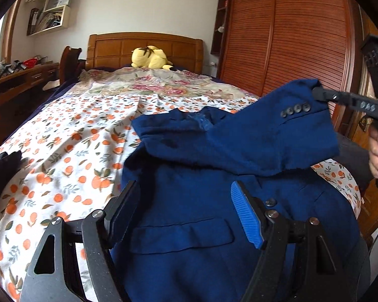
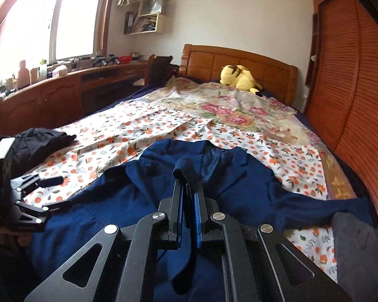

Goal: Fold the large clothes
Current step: 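Carry the sleeve with the right gripper across the jacket front and open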

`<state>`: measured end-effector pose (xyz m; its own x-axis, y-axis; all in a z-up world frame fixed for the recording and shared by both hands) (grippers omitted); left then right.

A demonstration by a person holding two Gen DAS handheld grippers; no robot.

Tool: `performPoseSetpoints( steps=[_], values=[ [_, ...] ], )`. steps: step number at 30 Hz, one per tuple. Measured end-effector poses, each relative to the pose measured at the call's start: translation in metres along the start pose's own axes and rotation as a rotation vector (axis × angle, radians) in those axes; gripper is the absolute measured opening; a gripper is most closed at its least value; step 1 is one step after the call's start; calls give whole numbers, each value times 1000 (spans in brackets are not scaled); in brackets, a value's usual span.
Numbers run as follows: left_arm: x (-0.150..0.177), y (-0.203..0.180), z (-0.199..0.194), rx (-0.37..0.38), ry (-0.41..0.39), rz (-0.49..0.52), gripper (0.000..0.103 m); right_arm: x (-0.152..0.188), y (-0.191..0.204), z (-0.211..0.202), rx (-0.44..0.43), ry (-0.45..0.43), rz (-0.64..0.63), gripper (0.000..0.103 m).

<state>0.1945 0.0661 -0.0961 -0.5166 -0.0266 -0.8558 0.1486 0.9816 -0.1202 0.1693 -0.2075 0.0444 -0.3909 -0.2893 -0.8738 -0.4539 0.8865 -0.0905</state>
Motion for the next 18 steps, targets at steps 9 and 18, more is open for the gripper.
performPoseSetpoints(
  steps=[9,18],
  values=[
    [-10,-26,14,48,-13,23,76,8,-16,-40,55,14,126,7],
    [-16,-49,29,88,-8,26,76,81,-43,5,122,241,232,8]
  ],
)
Point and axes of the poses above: each gripper's, at about its wrist camera, not at the fingertips, and z roughly the way its jaws point, y to its left, x to its underside, the point moved 1 cm from there along z, roughly the way its jaws point, and after that the axes turned 2 degrees about -x, right-handed, at the moved point
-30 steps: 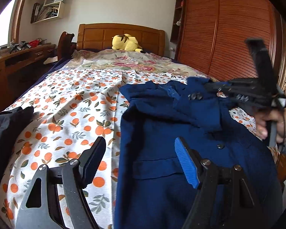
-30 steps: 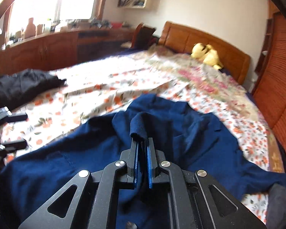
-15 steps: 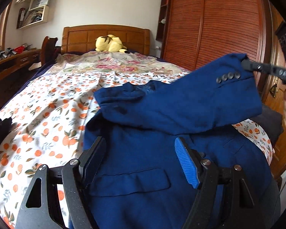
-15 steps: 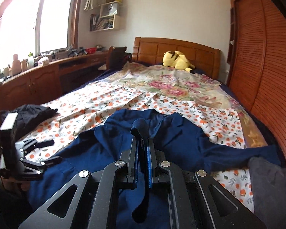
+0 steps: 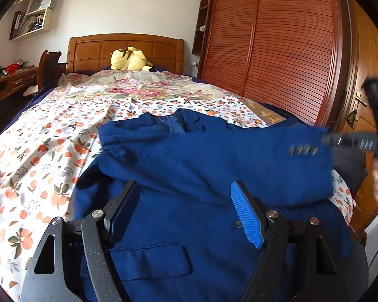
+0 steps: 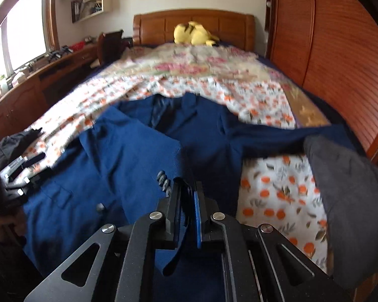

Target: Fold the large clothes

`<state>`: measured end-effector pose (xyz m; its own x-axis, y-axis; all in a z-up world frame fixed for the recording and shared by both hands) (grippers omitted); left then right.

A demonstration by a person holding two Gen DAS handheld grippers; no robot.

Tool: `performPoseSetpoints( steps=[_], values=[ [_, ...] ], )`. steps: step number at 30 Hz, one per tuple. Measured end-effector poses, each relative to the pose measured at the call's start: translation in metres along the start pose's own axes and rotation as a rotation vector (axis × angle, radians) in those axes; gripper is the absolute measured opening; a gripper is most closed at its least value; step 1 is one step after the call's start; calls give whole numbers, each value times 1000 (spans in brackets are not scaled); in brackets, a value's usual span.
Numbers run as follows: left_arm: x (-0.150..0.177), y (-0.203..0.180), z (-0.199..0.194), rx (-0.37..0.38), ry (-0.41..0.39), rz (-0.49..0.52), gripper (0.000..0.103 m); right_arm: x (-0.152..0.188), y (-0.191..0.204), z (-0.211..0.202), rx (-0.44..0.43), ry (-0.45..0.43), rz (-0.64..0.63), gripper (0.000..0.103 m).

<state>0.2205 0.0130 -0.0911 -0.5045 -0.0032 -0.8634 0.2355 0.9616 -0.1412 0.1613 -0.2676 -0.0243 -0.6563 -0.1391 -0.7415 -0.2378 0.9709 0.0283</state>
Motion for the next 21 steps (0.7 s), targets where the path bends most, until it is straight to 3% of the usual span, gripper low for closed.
performPoseSetpoints(
  steps=[5,8,13,21],
  values=[
    [-3,-12,8,8,-2,11,76,21,0,18,78,54,-14,17],
    [-3,-18,15,8,5,24,76,21,-1,22,118,52,-21,29],
    [1,-26,26,2,31,48,76,23,-5,35,85,64,-40,37],
    [5,-31,33,-3,50,63,76,39,-10,91,52,134,-63,39]
  ],
)
Point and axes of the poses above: each gripper's, at about its wrist camera, not at the fingertips, and z roughly the way its jaws point, y to its left, x to its underside, the point moved 1 cm from there along z, roughly the way its jaws point, and after that the axes turned 2 degrees about -x, right-handed, at the moved point
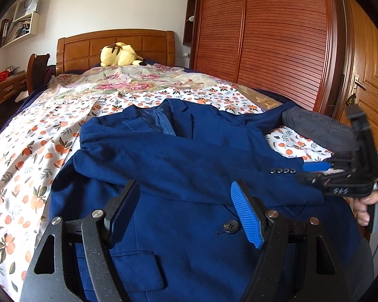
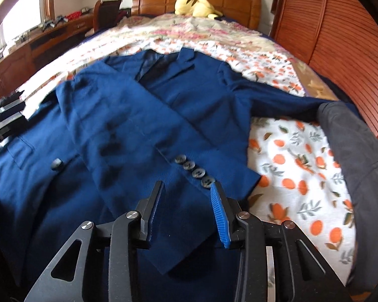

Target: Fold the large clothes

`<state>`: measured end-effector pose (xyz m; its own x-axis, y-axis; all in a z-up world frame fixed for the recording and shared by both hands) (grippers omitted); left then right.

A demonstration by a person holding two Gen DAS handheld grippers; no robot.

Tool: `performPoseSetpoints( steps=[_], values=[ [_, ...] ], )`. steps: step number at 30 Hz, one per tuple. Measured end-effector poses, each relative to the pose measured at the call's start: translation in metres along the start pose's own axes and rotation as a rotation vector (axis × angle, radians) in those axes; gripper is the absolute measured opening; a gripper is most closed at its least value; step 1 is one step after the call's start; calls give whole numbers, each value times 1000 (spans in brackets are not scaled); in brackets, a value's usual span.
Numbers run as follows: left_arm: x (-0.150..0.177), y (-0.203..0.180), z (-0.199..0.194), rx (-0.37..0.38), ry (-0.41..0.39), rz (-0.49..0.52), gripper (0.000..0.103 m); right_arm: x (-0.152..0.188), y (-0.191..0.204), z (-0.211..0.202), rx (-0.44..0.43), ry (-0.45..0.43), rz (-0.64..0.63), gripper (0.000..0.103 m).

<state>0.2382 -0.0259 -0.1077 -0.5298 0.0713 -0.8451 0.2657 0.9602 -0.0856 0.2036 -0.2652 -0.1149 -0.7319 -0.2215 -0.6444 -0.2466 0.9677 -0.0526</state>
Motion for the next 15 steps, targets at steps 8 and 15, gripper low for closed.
performPoseSetpoints(
  steps=[8,15],
  values=[
    [4,0,8,5,25,5,76,9,-5,34,17,-8,-25,43],
    [3,-2,10,11,27,15,76,12,-2,38,18,-9,-27,44]
  ],
)
Point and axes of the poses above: each gripper's, at about its wrist camera, not at the fingertips, and z roughly the way its jaws point, y to its left, x to its underside, the point moved 1 cm from there along z, roughly the way its jaws point, and after that the axes turned 2 degrees about -x, right-handed, at the moved point
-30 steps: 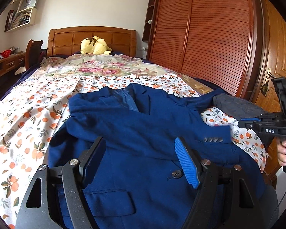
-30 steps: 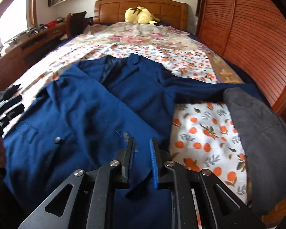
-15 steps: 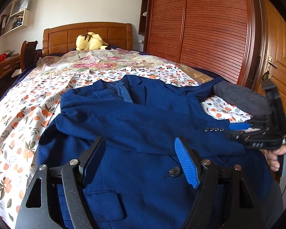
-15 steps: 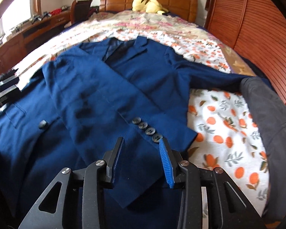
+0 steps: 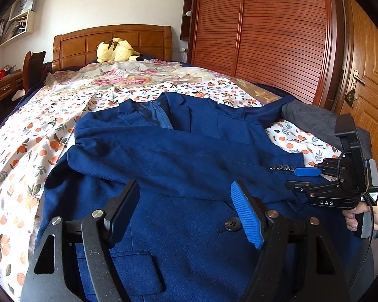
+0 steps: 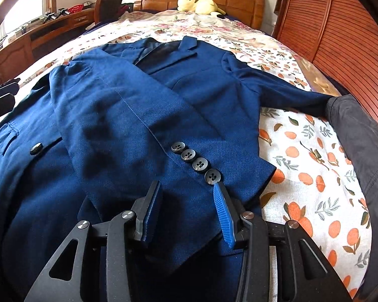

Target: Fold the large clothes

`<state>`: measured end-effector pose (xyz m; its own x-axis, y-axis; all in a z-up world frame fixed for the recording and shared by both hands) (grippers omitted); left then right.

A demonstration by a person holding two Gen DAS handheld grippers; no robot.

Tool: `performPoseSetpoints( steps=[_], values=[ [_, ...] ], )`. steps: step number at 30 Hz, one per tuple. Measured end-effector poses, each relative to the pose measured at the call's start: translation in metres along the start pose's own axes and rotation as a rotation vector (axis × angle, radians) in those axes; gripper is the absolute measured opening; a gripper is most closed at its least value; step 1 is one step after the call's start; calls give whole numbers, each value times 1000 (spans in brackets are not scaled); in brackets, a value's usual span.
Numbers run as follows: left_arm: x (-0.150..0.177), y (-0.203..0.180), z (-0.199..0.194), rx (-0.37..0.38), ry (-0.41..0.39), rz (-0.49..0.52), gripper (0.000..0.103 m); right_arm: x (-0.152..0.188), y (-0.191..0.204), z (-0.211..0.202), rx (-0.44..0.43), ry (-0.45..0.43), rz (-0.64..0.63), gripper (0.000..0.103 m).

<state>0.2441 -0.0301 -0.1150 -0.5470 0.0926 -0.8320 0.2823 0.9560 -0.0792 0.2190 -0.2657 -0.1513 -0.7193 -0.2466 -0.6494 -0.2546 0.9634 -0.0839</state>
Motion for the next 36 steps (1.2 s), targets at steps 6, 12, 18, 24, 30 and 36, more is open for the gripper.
performPoseSetpoints(
  steps=[6,12,18,24,30,36],
  values=[
    [-1,0,-5,3,-24,-5,76,-16,-1,-34,90,-88,-26,45],
    [-4,0,-11,3,-55,1,76,-50,-28,-57,102,-149,-34,47],
    [-5,-3,-15,-8,-79,29,76,-81,-61,-48,116,-149,26,49],
    [-7,0,-18,7,-98,31,83,-104,-93,-7,136,-101,104,61],
    [-10,6,-22,14,-122,16,95,-125,-118,35,176,-31,173,61],
    [-11,15,-20,8,-121,-14,99,-148,-136,61,182,7,203,61]
  ],
)
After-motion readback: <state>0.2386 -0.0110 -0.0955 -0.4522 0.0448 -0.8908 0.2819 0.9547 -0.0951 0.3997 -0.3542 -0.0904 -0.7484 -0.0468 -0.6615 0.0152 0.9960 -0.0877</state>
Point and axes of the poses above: each gripper's, at about its wrist camera, not at the fingertips, and z roughly the way its jaws point, y to its left, x to its underside, the point moved 1 cm from there along z, roughly the way its jaws point, and after that the axes turned 2 degrees about -x, right-handed, at the moved point
